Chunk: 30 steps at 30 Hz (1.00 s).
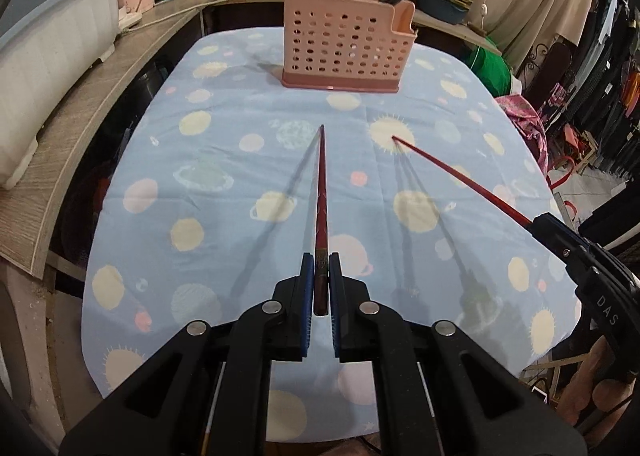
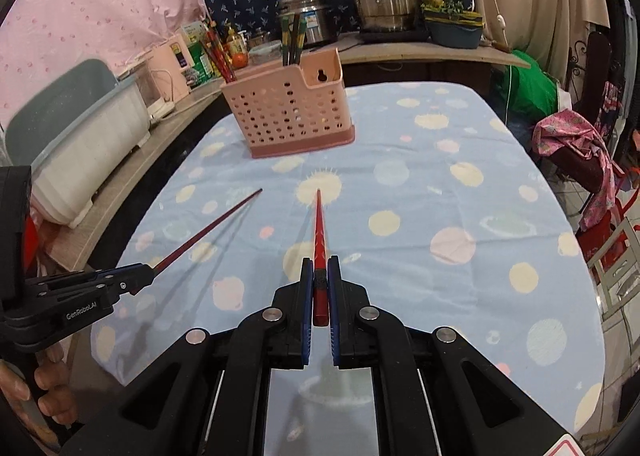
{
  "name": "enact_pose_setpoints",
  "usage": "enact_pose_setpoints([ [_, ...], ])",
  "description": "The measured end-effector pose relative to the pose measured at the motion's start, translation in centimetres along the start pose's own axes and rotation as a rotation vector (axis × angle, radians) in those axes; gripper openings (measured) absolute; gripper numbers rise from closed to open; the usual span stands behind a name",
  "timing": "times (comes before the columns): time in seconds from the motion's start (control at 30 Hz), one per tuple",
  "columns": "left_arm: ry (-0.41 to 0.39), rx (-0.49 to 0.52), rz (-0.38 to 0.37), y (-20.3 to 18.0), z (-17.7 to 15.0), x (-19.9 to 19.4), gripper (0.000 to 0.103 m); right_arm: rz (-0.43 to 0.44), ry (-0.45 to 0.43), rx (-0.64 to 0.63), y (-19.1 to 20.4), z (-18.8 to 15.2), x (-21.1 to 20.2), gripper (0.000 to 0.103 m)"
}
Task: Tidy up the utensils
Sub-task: 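Lift both held chopsticks and carry them to the pink basket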
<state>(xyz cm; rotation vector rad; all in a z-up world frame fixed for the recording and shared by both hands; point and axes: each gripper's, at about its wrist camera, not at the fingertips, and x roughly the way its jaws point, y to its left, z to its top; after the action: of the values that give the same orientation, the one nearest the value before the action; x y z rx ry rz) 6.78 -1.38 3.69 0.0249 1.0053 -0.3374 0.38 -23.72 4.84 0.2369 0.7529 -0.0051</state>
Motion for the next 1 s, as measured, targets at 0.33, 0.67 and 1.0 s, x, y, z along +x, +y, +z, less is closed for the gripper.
enact_pose_setpoints([
  [0.33,-0.141,0.002,0.015,-0.3,6.5,-3.5,0.007,0.033,-0.167,0.032,-0.8,7.5,-2.0,0.006],
  [0.67,-0.227,-0.001,0.026,-0.9,10.6,-5.1,0.007,0.048,-0.23,0.022,-0.4,11.8,-1.4,0.006],
  [1.0,-0.308,-0.007,0.026,-0.3,15.3,-6.9,0.007,0.102,-0.303,0.036,0.3,16.3,-1.6,0.006],
])
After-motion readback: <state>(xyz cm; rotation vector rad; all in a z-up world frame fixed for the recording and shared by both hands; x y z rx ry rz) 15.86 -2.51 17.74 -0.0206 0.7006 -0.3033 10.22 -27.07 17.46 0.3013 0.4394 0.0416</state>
